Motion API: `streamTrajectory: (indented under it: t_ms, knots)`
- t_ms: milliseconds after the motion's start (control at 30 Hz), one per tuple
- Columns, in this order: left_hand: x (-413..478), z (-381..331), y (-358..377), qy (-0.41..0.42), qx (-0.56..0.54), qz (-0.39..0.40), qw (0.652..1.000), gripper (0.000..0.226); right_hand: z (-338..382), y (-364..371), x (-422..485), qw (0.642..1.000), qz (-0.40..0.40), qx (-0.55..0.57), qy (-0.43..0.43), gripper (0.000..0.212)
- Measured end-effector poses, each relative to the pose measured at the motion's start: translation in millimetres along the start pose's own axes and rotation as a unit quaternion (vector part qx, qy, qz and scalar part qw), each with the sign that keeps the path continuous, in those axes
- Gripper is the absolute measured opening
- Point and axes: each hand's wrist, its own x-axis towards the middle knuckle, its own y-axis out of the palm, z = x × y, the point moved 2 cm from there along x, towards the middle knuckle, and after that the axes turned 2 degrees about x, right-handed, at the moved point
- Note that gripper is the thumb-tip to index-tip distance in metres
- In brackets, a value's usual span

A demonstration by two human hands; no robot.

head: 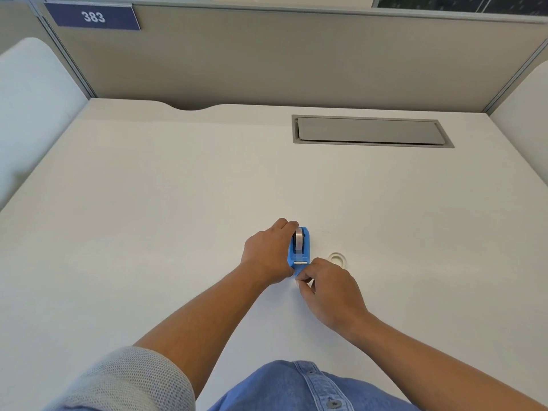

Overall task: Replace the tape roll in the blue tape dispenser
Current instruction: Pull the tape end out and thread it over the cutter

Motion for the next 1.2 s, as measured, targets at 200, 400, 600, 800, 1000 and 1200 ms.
streamTrajectory:
  t_ms: [200,400,600,800,1000,1200]
  knots:
    - [0,0,0,0.001,0.000,-0.001,1.000,0.087,-2,7,2,0.997,-0.036,-0.042,-0.057,0.002]
    - [0,0,2,0.000,-0.004,-0.001,1.000,0.086,-6,13,6,0.979,-0.110,-0.104,-0.133,0.017]
    - [0,2,3,-0.001,-0.012,-0.004,1.000,0.087,-14,21,5,0.979,-0.105,-0.101,-0.141,0.012]
    - [0,2,4,0.001,-0.011,-0.006,1.000,0.087,-23,17,-3,0.996,-0.070,-0.026,-0.048,0.014]
    - [-1,1,3,-0.017,-0.012,0.001,1.000,0.109,-26,18,-3,0.986,-0.071,0.134,0.075,0.034]
    - [-2,0,2,-0.021,-0.007,0.006,1.000,0.116,-24,19,8,0.979,-0.074,0.173,0.081,0.015]
